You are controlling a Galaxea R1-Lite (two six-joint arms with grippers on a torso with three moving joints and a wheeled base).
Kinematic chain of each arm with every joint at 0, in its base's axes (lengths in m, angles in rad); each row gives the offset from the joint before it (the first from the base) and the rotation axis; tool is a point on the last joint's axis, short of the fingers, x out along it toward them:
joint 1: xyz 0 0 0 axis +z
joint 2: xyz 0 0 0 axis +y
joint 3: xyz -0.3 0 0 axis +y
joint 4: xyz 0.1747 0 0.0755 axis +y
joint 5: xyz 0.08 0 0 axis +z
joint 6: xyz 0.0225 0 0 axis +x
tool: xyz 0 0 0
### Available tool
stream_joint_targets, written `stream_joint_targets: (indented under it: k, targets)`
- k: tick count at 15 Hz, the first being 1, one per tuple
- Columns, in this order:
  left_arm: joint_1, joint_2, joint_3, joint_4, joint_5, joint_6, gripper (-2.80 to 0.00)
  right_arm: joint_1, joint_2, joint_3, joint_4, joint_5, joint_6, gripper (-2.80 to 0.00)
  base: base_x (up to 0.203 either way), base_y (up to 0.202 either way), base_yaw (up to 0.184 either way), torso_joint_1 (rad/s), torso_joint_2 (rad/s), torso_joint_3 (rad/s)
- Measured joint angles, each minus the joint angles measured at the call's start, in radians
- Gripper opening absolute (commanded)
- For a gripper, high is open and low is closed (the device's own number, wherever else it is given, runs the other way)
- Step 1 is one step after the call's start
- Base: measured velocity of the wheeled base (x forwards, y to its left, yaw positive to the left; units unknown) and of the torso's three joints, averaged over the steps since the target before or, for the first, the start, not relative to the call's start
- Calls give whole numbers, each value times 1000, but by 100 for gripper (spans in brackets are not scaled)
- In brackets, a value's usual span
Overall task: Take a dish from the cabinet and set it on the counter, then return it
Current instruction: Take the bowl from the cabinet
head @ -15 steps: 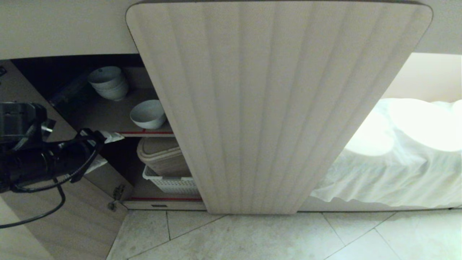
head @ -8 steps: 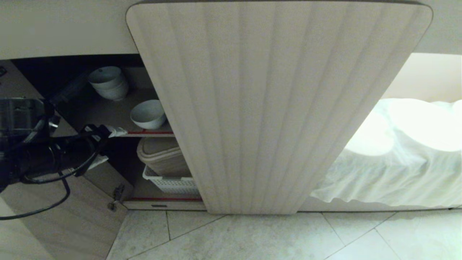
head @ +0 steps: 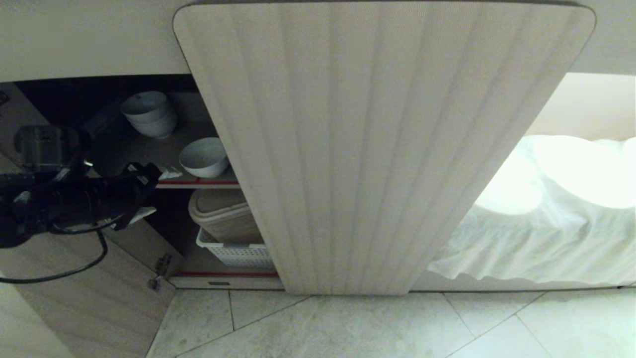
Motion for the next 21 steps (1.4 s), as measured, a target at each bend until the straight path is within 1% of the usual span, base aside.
stream_joint_targets:
  k: [2,9,13,16,19,21]
  targets:
    - [0,27,-33,20,-1,0,0,0,0,0,0,0,0,-280,0,0,0,0,0,0]
    - [-2,105,-84,23,-2,0,0,0,0,0,0,0,0,-280,0,0,0,0,0,0]
    - [-1,134,-143,30,-2,0,0,0,0,0,0,0,0,-280,0,0,0,0,0,0]
    - [-1,158,-202,70,0,0,0,-1,0,0,0,0,0,-280,0,0,0,0,0,0]
    - [-2,183,-247,84,0,0,0,0,0,0,0,0,0,-280,0,0,0,0,0,0]
    - [-2,200,-286,134,0,0,0,0,0,0,0,0,0,-280,0,0,0,0,0,0]
